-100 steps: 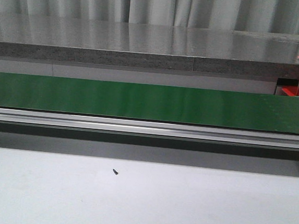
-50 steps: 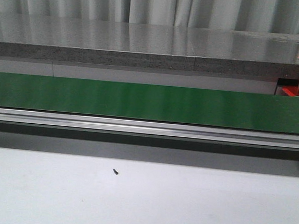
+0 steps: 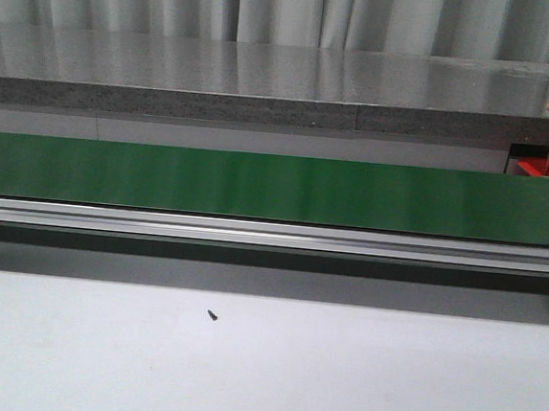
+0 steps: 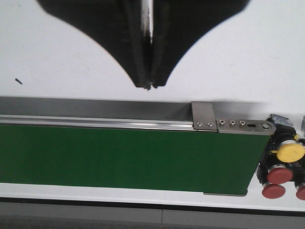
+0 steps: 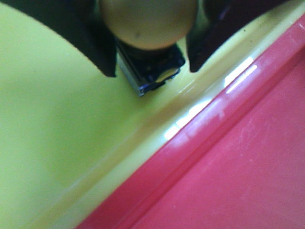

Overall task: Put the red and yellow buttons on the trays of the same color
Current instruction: 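Raise the right gripper away from the yellow tray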

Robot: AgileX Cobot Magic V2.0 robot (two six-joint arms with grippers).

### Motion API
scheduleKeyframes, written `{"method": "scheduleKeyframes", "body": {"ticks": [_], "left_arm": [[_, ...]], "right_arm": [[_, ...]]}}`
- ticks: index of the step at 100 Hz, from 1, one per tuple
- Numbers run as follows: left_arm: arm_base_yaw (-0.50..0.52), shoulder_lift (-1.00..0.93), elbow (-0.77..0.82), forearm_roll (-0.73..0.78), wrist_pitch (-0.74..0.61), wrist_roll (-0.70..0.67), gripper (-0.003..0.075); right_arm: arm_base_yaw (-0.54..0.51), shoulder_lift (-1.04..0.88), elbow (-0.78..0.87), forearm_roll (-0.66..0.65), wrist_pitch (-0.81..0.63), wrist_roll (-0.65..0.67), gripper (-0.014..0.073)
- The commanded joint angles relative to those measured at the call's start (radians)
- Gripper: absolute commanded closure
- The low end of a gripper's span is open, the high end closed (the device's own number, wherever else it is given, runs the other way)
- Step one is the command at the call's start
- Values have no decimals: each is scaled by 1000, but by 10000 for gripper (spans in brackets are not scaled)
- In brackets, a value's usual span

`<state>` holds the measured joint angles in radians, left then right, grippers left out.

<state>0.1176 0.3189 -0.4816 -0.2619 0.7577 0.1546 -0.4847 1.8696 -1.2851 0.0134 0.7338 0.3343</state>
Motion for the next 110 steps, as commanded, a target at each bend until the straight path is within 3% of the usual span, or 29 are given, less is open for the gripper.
{"method": "scheduleKeyframes", "body": {"ticks": [1,9,45,85,94,110], "left_arm": [[-5,9,-26,-18,-68,-4,740],[-5,9,-26,-18,-68,-4,740],[-5,9,-26,-18,-68,-4,740],[-5,9,-26,-18,-68,-4,740],[-5,9,-26,-18,-68,-4,740],[-5,9,-26,-18,-68,-4,740]], "right_arm": [[-2,-49,-22,3,-38,-2,133],[-2,-49,-22,3,-38,-2,81],[-2,-107,-22,-20,-3,-2,86],[40,-334,-22,-41,74,-86,98],[73,-389,-22,-41,104,-131,207],[152,-469,-22,-41,144,-146,552]]}}
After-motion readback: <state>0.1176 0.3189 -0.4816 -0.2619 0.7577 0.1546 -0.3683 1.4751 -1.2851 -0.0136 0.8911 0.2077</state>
